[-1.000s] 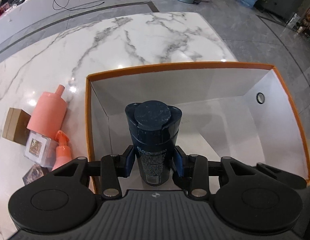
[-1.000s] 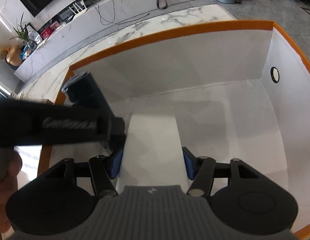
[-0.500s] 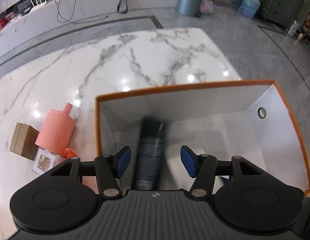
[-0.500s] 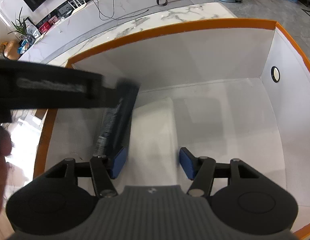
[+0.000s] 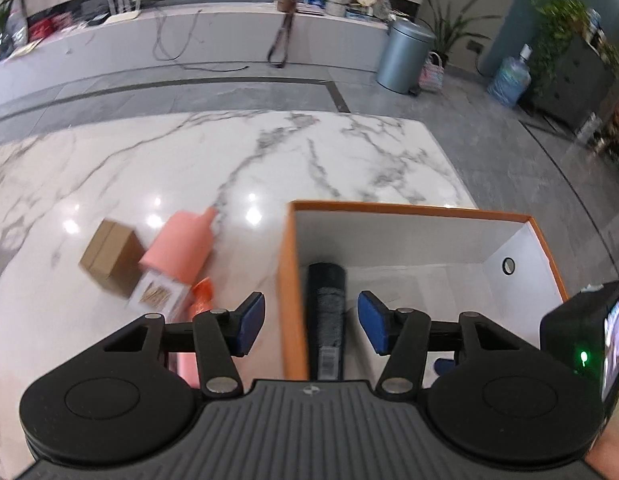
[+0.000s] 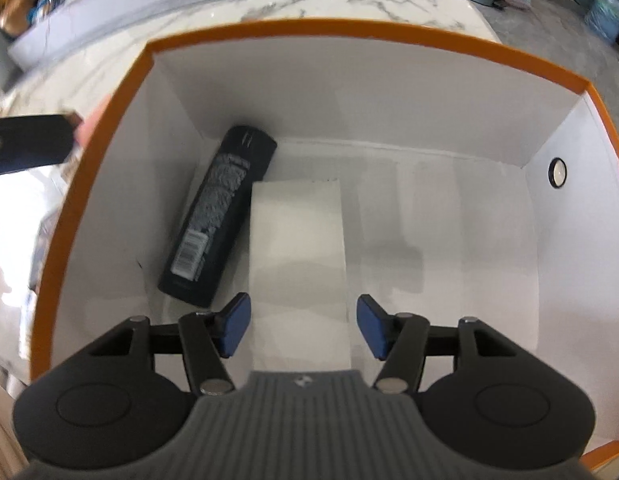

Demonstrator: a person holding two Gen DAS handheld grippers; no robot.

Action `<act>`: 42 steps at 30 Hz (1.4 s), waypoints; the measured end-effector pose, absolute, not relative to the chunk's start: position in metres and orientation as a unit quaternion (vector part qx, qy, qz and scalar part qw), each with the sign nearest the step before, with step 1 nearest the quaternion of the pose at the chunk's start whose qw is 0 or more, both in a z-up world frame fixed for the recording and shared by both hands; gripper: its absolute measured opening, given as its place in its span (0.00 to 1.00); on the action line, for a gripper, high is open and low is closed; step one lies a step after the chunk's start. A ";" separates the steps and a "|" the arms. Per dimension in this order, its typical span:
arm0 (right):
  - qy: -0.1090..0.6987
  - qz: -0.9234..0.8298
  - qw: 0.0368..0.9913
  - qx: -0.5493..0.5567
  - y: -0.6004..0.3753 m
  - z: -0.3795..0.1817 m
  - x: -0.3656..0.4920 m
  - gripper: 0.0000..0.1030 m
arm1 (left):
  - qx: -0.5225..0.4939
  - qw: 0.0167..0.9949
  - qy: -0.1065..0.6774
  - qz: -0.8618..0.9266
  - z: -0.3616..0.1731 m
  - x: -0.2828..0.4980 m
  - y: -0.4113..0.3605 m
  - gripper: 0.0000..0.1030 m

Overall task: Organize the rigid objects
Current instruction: 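Withdraw both open grippers from the orange box back over the table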

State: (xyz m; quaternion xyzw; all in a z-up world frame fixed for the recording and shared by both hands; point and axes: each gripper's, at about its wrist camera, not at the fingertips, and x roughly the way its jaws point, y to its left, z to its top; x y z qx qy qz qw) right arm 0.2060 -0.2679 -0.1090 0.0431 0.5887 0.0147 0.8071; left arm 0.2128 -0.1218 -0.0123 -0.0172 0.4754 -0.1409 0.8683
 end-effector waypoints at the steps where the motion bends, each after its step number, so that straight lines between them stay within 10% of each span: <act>1: 0.595 0.015 0.803 0.036 -0.265 -0.111 0.206 0.56 | -0.023 0.868 0.477 -0.137 -0.013 0.211 -0.115 0.59; 21: 0.569 -0.039 0.816 0.090 -0.250 -0.111 0.221 0.49 | -0.076 0.864 0.493 -0.065 -0.028 0.195 -0.008 0.57; 37: 0.373 0.095 0.921 0.055 -0.154 -0.005 0.137 0.49 | -0.116 0.870 0.477 -0.047 -0.018 0.158 0.048 0.57; 42: 0.415 0.139 0.897 0.054 -0.119 -0.030 0.127 0.36 | -0.115 0.856 0.502 -0.040 -0.038 0.147 0.063 0.57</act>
